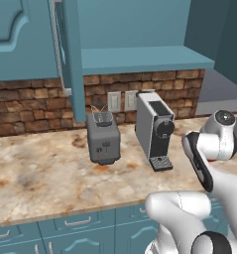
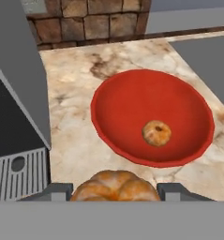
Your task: Pick the tangerines from the cabinet and place them in one bowl. Pick the apple from the sink and place it in the other bowl.
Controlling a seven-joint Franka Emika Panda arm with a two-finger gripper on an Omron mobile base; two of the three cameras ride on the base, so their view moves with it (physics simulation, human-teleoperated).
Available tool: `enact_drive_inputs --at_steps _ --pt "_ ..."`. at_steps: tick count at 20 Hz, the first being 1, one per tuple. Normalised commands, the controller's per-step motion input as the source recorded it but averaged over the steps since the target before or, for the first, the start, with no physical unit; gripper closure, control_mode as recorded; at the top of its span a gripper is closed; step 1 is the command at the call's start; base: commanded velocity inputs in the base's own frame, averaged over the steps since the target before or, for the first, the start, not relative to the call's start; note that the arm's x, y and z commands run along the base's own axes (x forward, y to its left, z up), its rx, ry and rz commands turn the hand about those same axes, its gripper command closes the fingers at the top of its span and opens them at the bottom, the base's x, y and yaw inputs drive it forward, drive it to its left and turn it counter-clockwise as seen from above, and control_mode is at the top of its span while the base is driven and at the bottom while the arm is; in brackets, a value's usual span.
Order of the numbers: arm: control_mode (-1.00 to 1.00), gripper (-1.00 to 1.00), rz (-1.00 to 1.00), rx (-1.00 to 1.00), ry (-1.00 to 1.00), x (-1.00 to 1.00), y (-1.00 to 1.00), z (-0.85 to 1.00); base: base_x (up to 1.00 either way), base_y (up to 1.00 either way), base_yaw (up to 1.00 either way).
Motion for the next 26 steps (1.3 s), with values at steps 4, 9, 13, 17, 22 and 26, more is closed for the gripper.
enact_drive_inputs --at_steps 4,9,13,17,22,26 --pt "-1.0 1.0 0.0 0.0 0.02 0.37 -0.38 -0.16 0.0 0.0 0.0" --pt "-1.0 1.0 0.0 0.0 0.04 0.32 -0.39 -0.11 0.0 0.0 0.0" --pt "-1.0 1.0 0.0 0.0 0.05 0.27 -0.35 -0.2 0.0 0.0 0.0" --pt "-1.0 1.0 0.0 0.0 0.05 0.25 -0.3 -0.27 0.0 0.0 0.0" --pt "-1.0 1.0 0.0 0.0 0.04 0.18 -0.3 -0.25 0.0 0.0 0.0" --pt "-1.0 1.0 0.0 0.0 0.04 0.13 -0.26 -0.17 0.0 0.0 0.0"
